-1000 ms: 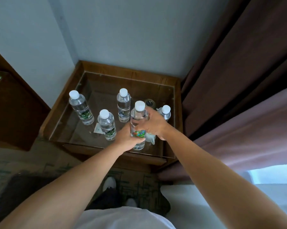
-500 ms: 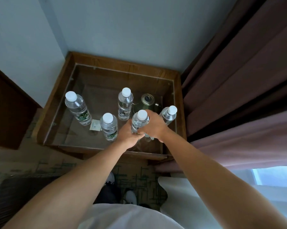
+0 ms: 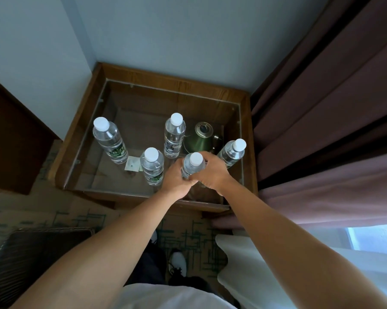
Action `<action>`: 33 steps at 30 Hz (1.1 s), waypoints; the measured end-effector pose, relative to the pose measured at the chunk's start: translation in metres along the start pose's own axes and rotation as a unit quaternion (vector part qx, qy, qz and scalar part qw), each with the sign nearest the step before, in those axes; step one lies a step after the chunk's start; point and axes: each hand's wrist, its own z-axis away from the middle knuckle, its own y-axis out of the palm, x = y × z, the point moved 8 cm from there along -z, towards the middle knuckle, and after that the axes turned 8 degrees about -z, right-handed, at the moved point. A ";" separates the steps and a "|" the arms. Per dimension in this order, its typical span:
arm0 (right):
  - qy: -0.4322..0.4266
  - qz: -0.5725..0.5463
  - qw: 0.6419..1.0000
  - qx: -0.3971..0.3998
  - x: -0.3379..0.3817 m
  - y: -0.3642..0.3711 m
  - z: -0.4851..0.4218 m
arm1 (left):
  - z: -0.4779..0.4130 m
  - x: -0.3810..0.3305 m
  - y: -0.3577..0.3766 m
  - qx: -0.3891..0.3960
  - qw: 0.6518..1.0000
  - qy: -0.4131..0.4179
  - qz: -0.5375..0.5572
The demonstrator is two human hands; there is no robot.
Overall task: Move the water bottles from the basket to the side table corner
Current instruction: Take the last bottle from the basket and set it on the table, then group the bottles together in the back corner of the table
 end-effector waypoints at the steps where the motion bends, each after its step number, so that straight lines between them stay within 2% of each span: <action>1: 0.004 -0.017 1.000 -0.006 -0.002 -0.001 0.000 | 0.001 -0.001 -0.001 -0.001 1.000 -0.001 0.005; 7: -0.008 -0.027 0.999 -0.014 -0.006 -0.007 0.002 | 0.011 -0.013 -0.004 -0.008 1.000 0.017 -0.010; 15: -0.061 -0.024 0.998 -0.018 0.000 -0.017 0.007 | 0.027 -0.027 -0.025 -0.059 0.998 0.023 -0.028; 22: -0.112 0.003 0.993 -0.023 0.013 -0.029 0.020 | 0.049 -0.038 -0.037 -0.090 0.994 0.014 0.056; 27: -0.153 -0.048 0.984 -0.082 0.038 -0.049 0.037 | 0.075 -0.048 -0.052 -0.073 0.984 0.004 0.162; 33: -0.186 -0.093 0.975 -0.080 0.063 -0.046 0.046 | 0.102 -0.048 -0.099 -0.148 0.969 0.019 0.197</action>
